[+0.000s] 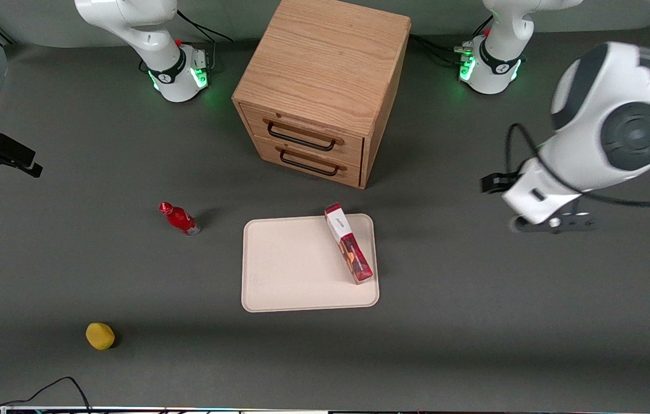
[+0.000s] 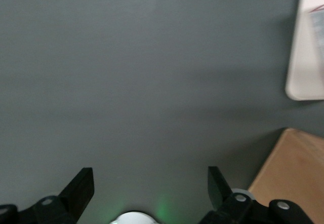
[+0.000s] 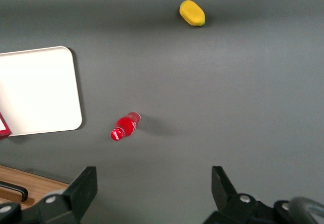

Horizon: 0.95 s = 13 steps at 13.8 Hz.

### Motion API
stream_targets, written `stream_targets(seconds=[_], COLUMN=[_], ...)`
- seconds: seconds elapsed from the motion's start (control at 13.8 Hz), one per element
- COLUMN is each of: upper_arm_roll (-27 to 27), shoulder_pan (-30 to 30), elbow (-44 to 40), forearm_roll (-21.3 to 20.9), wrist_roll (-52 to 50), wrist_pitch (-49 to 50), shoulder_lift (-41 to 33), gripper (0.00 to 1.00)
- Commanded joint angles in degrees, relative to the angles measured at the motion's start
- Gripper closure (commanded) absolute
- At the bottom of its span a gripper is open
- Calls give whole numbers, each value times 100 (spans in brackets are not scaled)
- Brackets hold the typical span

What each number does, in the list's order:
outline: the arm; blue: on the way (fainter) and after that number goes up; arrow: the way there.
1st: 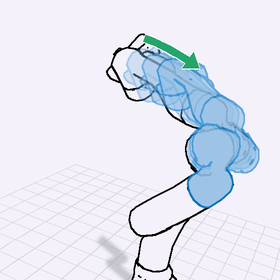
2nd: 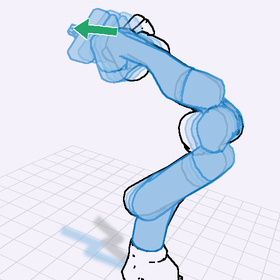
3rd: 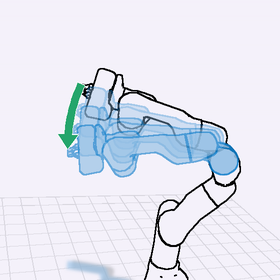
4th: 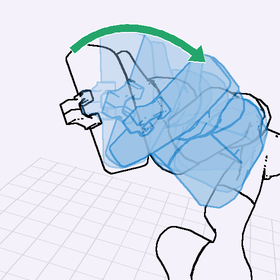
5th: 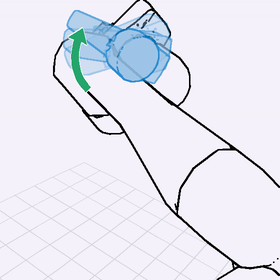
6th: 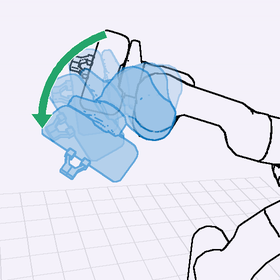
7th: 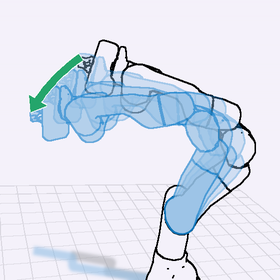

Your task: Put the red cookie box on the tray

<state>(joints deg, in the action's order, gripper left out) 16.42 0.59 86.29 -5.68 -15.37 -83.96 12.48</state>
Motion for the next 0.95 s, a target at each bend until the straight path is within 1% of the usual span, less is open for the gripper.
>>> stream_targets(seconds=[0.0,0.15,0.29,0.51,0.87], upper_arm_roll=[-673,-1235,-1693,-1800,-1809], shoulder_pan=[-59,-68,-77,-77,-86], elbow=[1300,1871,2006,1962,1725], forearm_roll=[207,287,305,287,296], wrist_roll=[787,1629,2412,2889,2899], wrist_pitch=[-323,-698,-1016,-1202,-1044], shoulder_lift=[-1184,-1694,-1802,-1995,-1978], gripper=[0,0,0,0,0])
